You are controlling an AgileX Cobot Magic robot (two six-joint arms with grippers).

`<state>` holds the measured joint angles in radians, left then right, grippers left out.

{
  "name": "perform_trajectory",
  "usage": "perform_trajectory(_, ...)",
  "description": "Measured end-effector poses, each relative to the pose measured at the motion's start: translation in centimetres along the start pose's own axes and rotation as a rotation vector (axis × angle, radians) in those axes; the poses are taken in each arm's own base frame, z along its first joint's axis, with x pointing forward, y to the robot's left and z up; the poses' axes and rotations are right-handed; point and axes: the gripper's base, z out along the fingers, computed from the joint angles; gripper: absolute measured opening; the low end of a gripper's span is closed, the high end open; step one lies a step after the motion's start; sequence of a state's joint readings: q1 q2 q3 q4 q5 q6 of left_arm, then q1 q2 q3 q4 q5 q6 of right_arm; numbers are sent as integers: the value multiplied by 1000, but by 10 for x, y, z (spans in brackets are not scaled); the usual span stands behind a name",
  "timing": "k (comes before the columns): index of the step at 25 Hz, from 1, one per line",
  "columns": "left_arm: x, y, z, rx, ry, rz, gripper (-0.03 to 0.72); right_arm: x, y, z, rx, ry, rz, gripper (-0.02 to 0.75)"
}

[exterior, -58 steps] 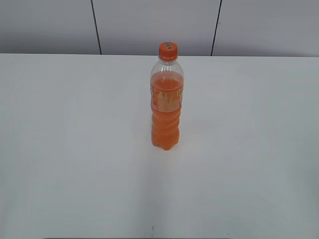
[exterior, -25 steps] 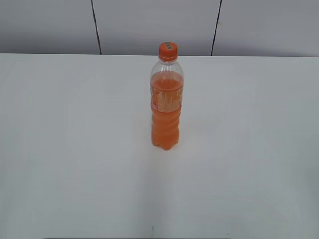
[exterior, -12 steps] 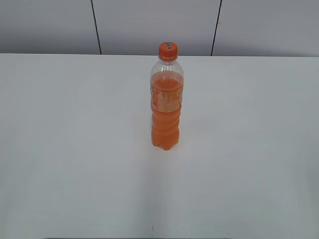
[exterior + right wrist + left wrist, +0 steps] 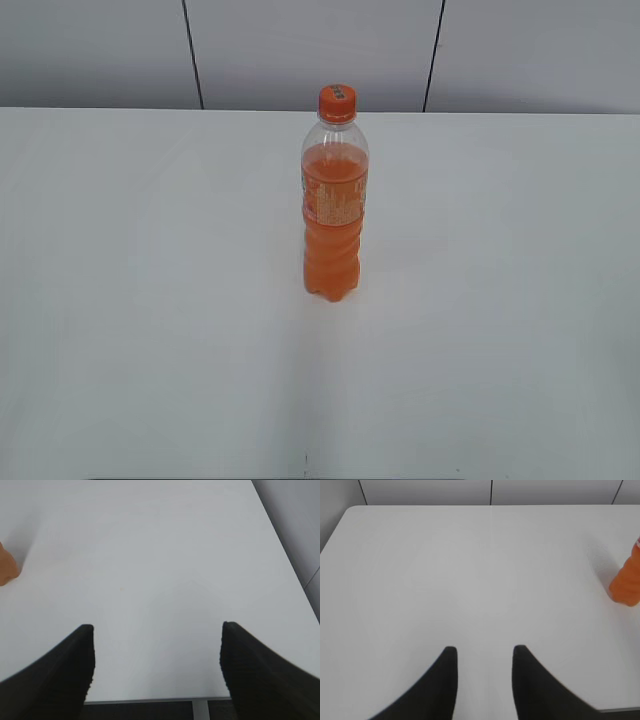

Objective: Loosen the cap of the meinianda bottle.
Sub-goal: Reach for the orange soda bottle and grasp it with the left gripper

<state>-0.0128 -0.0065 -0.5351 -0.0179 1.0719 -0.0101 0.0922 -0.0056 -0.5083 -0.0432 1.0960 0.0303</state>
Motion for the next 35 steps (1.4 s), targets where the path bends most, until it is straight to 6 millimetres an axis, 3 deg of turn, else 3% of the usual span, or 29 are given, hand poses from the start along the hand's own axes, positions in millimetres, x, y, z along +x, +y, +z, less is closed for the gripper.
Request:
perform_trajectory(2,0,0,0,0,0,0,279,0,0,0,0,0,0,586)
perform_trajectory(7,0,0,0,0,0,0,461,0,0,0,0,0,0,586)
perform_trajectory(10,0,0,0,0,-3,0,495,0,0,0,0,0,0,586)
perform_trajectory(17,-8,1,-3,-8,-72,5,501,0,0,0,0,0,0,586)
perform_trajectory(24,-27,2,-4,-21,-278,17,499,0,0,0,0,0,0,586)
perform_trajectory(35,-51,2,43,-18,-358,22,499,0,0,0,0,0,0,586)
